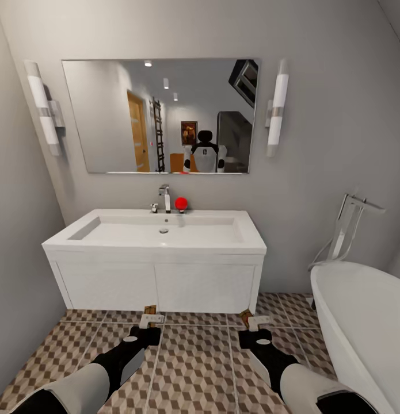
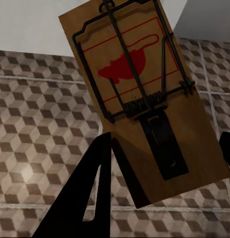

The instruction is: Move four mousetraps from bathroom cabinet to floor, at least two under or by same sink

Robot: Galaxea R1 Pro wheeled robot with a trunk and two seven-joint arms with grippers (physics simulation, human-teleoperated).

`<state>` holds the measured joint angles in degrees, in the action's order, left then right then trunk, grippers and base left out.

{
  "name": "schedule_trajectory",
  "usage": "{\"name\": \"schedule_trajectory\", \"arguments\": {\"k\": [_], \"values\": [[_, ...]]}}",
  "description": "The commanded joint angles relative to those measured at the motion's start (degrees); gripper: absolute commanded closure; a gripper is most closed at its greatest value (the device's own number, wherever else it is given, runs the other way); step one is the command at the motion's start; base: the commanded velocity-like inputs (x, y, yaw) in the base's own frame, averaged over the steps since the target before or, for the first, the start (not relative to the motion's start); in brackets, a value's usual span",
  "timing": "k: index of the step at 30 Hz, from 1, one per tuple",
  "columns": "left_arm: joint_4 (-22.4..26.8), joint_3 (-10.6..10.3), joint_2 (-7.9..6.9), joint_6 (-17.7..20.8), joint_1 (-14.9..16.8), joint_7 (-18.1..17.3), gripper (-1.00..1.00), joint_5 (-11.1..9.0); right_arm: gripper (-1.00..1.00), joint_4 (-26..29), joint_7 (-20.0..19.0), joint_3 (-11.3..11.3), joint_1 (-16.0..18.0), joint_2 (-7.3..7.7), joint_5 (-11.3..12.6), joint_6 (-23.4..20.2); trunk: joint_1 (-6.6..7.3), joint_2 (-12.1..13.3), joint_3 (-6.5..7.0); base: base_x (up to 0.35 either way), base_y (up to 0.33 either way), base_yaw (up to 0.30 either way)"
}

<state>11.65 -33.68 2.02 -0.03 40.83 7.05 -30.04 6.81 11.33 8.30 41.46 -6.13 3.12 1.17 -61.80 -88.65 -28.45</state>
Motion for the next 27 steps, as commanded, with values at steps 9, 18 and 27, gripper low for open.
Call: {"name": "schedule_trajectory", "arguments": {"k": [9,18,27], "values": [[0.0,-0.4,-0.06,0.0,0.0,0.6,1.0,-0.4,1.0,-0.4,0.2,0.4,0.0,-0.61,0.2,-1.5,-1.98,-3.7,-1.68,0.0,0.0,0.0],[0.0,-0.3,-0.08,0.0,0.1,0.4,1.0,-0.5,1.0,-0.4,0.2,0.4,0.0,-0.73,0.0,-1.5,-3.96,-7.3,-3.3,0.0,0.0,0.0],[0.0,-0.3,-0.09,0.0,0.0,0.5,1.0,-0.5,1.0,-0.4,0.2,0.4,0.0,-0.78,-0.2,-1.1,-5.93,-10.9,-4.91,0.0,0.0,0.0]]}}
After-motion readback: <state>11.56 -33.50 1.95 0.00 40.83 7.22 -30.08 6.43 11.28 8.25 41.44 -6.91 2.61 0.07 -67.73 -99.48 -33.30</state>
